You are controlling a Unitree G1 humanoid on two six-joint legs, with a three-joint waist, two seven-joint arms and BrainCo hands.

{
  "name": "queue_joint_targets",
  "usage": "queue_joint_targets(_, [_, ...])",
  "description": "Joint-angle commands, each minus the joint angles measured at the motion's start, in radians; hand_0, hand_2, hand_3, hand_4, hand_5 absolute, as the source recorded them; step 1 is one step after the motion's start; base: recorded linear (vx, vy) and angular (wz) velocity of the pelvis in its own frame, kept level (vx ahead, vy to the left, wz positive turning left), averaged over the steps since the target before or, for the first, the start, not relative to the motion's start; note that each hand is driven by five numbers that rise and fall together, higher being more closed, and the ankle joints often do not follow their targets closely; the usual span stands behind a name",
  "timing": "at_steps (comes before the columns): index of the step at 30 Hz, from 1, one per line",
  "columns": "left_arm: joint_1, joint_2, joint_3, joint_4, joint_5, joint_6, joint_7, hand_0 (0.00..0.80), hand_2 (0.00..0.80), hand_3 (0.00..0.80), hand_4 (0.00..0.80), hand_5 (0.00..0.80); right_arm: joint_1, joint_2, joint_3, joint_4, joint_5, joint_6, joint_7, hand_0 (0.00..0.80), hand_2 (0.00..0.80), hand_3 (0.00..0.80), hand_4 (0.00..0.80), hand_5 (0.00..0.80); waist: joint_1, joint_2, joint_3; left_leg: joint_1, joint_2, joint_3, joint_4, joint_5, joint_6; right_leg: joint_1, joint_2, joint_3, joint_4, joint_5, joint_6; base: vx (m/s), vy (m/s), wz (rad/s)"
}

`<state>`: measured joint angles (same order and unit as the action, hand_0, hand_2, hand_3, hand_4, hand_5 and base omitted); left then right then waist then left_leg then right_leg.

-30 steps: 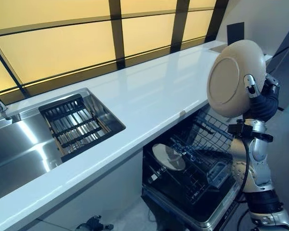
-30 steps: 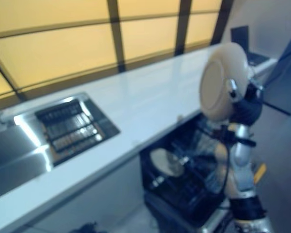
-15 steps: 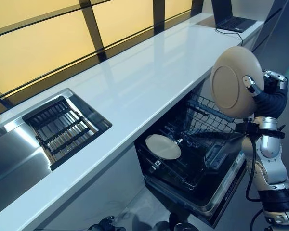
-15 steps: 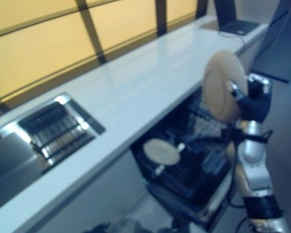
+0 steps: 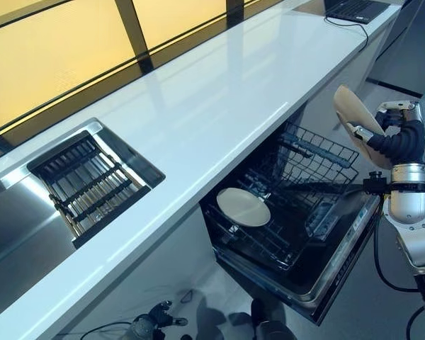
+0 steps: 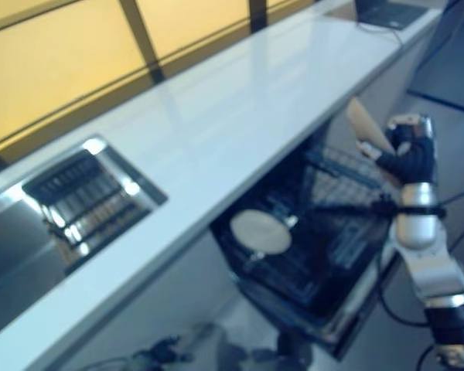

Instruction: Take plates into dishwasher

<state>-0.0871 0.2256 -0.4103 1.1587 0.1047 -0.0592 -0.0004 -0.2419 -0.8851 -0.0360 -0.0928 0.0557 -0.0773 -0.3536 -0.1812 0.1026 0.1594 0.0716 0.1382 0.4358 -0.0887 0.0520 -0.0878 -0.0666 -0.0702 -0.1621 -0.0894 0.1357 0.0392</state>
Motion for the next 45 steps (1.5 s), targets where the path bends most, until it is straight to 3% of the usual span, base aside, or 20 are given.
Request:
queue_joint_targets(1, [-0.03, 0.101, 0.013, -0.005, 0.046, -0.002, -0.006, 0.0, 0.0, 0.0, 0.0, 0.0, -0.104, -0.023, -0.017, 0.043, -0.048, 0.0, 0.058, 0.8, 0.8, 0.8, 0.8, 0.8, -0.022, -0.083, 0.023, -0.035, -0.04, -0.032, 0.001, -0.093, 0.06, 0.062, 0.01, -0.016, 0.038, -0.18, 0.008, 0.0, 0.0, 0.0])
queue_joint_targets(10, [-0.049, 0.125, 0.001, -0.036, 0.062, 0.02, -0.018, 0.0, 0.0, 0.0, 0.0, 0.0, -0.135, -0.091, 0.032, 0.114, -0.05, 0.038, 0.202, 0.8, 0.8, 0.8, 0.8, 0.8, -0.013, -0.089, 0.058, -0.052, -0.039, -0.045, 0.001, -0.082, 0.055, 0.045, 0.01, -0.029, 0.049, -0.181, 0.007, -0.002, -0.028, 0.0])
queue_joint_targets(18, [-0.069, 0.132, -0.008, -0.057, 0.064, 0.032, -0.027, 0.0, 0.0, 0.0, 0.0, 0.0, -0.192, -0.075, 0.07, 0.139, 0.013, 0.098, 0.252, 0.8, 0.8, 0.8, 0.8, 0.8, -0.012, -0.079, 0.092, -0.074, -0.041, -0.05, 0.001, -0.069, 0.057, 0.022, 0.012, -0.03, 0.06, -0.183, -0.004, -0.002, -0.024, 0.01])
queue_joint_targets(35, [-0.105, 0.127, -0.036, -0.087, 0.061, 0.044, -0.034, 0.0, 0.0, 0.0, 0.0, 0.0, -0.349, 0.015, 0.144, 0.251, 0.063, 0.208, 0.204, 0.8, 0.8, 0.8, 0.8, 0.8, 0.019, -0.044, 0.153, -0.108, -0.042, -0.079, 0.001, -0.05, 0.048, -0.018, 0.009, -0.05, 0.085, -0.196, -0.019, 0.014, -0.013, 0.01])
queue_joint_targets(45, [-0.122, 0.123, -0.053, -0.093, 0.062, 0.053, -0.043, 0.0, 0.0, 0.0, 0.0, 0.0, -0.42, 0.036, 0.18, 0.303, 0.072, 0.236, 0.189, 0.8, 0.8, 0.8, 0.8, 0.8, 0.033, -0.035, 0.16, -0.11, -0.045, -0.087, 0.001, -0.049, 0.046, -0.028, 0.006, -0.059, 0.098, -0.204, -0.023, 0.028, -0.007, 0.03])
